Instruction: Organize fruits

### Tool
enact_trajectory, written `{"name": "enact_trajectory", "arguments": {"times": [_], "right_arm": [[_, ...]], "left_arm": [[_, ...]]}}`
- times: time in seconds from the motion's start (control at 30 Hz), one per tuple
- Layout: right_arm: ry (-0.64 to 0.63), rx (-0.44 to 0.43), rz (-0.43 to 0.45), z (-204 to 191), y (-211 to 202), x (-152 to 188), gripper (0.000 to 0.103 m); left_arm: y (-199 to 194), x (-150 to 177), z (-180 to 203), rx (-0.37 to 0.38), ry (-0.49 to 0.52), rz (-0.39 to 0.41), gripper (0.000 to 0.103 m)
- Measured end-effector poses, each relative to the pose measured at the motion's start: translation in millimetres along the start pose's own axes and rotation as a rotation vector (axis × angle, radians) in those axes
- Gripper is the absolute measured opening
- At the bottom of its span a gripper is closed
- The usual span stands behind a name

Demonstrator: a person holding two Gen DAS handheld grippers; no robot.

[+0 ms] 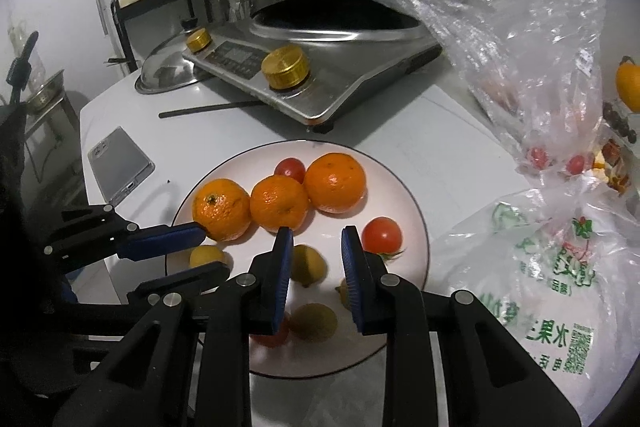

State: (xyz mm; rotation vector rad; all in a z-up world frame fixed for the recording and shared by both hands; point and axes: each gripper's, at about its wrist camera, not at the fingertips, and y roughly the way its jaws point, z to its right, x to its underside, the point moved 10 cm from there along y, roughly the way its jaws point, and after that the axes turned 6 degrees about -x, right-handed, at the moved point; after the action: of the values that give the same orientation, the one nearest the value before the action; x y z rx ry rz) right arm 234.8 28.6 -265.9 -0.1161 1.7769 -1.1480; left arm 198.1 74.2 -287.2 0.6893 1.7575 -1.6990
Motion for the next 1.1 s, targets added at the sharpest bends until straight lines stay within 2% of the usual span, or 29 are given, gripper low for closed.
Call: {"name": "enact_trajectory", "arguments": {"times": [0.5, 0.53, 0.6, 0.63, 0.67, 0.97, 1.0, 1.07, 1.1], "right_arm": [[0.03, 0.099, 0.078, 3.3, -70.2, 22.7, 0.028], [0.033, 0.107, 0.084, 3.5, -75.8, 24.8, 0.029], [0.039, 0.127, 0.1, 3.7, -89.4, 28.7, 0.032], [0.042, 0.136, 0.108, 3.6, -95.3, 30.2, 0.039], [0.047, 0.142, 0.117, 3.5, -101.6, 32.0, 0.041], [0.076, 0.221, 0.197, -3.1, -163.7, 50.5, 0.042], [0.079, 0.232, 0.208, -4.3, -172.8, 52.7, 0.042], [0.08, 0.252, 0.228, -6.6, -188.0, 55.0, 0.042], [0.079, 0.261, 0.237, -7.9, -194.4, 55.6, 0.043]], "left_arm": [[-44.8, -0.8, 27.6, 0.001, 0.031, 0.063, 0.031], [-49.4, -0.6, 30.9, 0.001, 0.037, 0.07, 0.033], [-57.5, 0.1, 36.3, 0.002, 0.042, 0.082, 0.049], [-63.2, -0.1, 39.0, 0.005, 0.039, 0.095, 0.06], [-67.7, -0.4, 40.9, 0.007, 0.036, 0.107, 0.063], [-114.5, -9.5, 67.3, 0.028, 0.068, 0.196, 0.065], [-121.8, -12.5, 70.8, 0.034, 0.069, 0.215, 0.067], [-140.2, -19.6, 76.9, 0.048, 0.063, 0.263, 0.081], [-147.0, -21.5, 78.4, 0.05, 0.058, 0.276, 0.084]]}}
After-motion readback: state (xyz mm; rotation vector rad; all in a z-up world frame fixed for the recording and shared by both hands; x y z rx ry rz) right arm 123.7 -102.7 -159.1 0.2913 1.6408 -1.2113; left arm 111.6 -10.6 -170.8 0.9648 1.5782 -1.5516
